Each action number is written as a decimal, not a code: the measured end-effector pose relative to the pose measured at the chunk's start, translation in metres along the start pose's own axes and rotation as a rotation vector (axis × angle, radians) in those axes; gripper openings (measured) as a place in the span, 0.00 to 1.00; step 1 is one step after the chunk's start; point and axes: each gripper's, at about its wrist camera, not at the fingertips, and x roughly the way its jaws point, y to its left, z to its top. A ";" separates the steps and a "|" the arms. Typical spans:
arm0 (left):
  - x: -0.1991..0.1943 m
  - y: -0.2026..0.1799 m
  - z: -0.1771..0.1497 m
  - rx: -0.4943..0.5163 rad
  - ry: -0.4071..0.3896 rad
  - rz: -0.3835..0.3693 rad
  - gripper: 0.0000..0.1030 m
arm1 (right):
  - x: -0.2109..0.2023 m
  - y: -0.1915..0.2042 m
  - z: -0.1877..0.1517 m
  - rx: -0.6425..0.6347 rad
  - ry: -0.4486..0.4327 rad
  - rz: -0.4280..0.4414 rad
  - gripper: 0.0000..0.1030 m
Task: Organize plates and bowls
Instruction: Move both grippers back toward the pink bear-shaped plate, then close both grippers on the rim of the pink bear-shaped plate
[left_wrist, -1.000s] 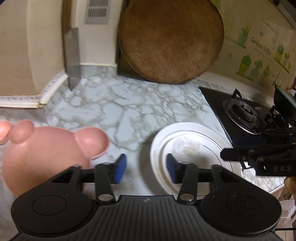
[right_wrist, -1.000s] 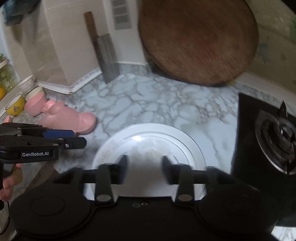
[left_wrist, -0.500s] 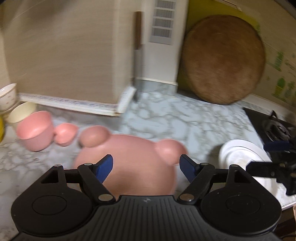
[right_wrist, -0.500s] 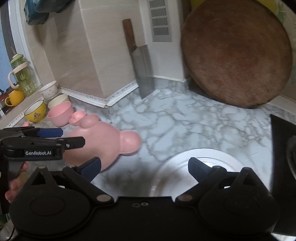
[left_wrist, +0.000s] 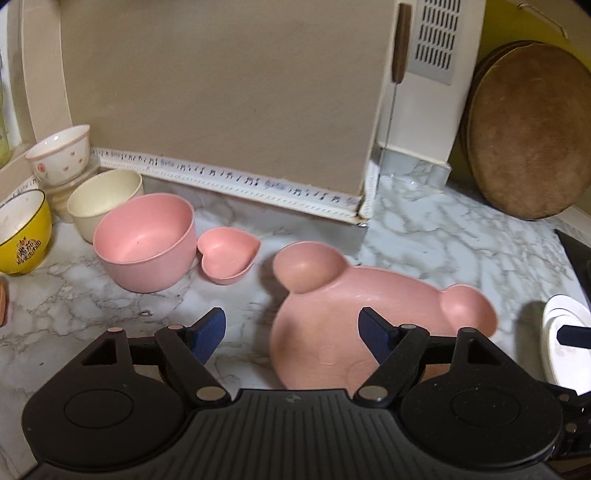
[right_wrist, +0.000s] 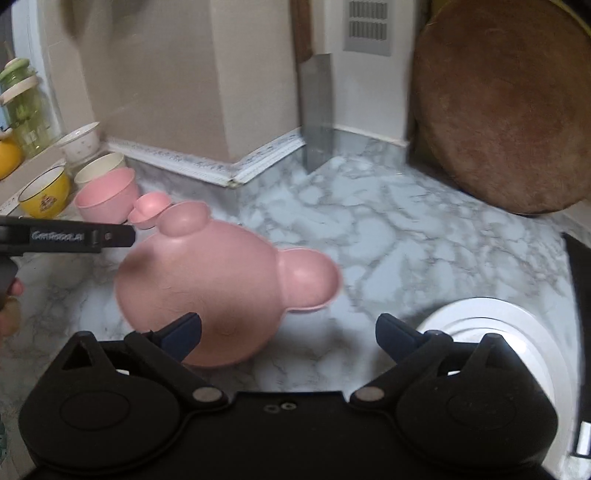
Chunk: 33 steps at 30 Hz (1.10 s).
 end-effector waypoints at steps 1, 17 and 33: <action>0.004 0.003 -0.001 -0.003 0.007 0.003 0.77 | 0.003 0.002 -0.001 0.002 -0.010 -0.016 0.95; 0.045 0.006 -0.009 0.023 0.070 -0.020 0.77 | 0.047 0.004 -0.007 0.121 0.126 0.068 0.88; 0.056 0.004 -0.007 -0.002 0.110 -0.076 0.40 | 0.058 -0.002 -0.006 0.165 0.169 0.110 0.30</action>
